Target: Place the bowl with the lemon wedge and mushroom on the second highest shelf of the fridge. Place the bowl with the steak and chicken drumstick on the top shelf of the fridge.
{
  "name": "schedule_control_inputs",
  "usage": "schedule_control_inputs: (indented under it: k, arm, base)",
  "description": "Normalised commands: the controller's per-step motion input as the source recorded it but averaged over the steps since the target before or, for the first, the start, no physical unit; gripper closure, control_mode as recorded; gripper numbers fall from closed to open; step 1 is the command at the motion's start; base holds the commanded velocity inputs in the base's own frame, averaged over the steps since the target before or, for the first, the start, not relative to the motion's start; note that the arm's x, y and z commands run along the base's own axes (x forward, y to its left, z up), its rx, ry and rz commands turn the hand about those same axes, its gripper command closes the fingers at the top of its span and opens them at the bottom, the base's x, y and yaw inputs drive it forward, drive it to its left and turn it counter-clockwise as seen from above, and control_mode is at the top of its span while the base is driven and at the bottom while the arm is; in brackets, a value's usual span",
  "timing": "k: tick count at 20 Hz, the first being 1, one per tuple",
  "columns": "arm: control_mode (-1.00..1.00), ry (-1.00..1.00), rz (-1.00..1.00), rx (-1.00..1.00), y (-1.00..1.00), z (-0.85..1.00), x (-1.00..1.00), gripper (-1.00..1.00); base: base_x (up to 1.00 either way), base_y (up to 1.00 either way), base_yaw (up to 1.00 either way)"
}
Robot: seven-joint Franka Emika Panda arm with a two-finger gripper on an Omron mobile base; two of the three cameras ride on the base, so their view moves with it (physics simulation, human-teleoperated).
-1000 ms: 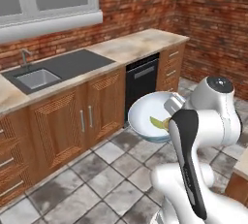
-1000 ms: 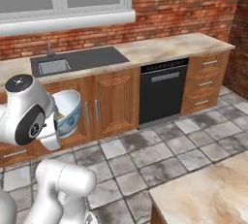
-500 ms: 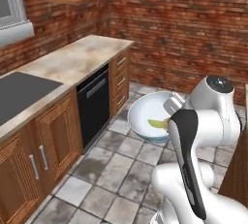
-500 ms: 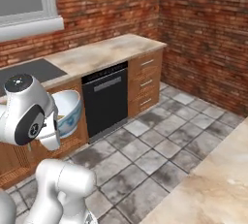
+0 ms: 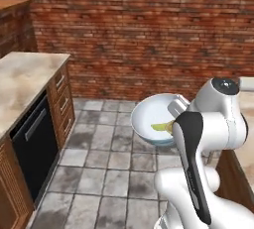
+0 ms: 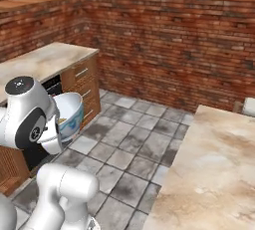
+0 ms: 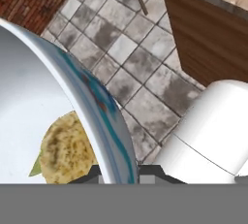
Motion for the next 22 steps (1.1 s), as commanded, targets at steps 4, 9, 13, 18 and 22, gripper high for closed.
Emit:
schedule_control_inputs:
  k: [4, 9, 13, 18, 22]
  arm:
    - [1.00, 0.00, 0.00, 0.00, 0.00, 0.00, 0.00, 1.00]
    - [1.00, 0.00, 0.00, 0.00, 0.00, 0.00, 0.00, 1.00]
    - [1.00, 0.00, 0.00, 0.00, 0.00, 0.00, 0.00, 1.00]
    - [1.00, 0.00, 0.00, 0.00, 0.00, 0.00, 0.00, 1.00]
    - [1.00, 0.00, 0.00, 0.00, 0.00, 0.00, 0.00, 1.00]
  base:
    - [1.00, 0.00, -0.49]
    - [1.00, 0.00, -0.42]
    - [1.00, 0.00, -0.35]
    - [1.00, 0.00, -0.34]
    - [1.00, 0.00, -0.34]
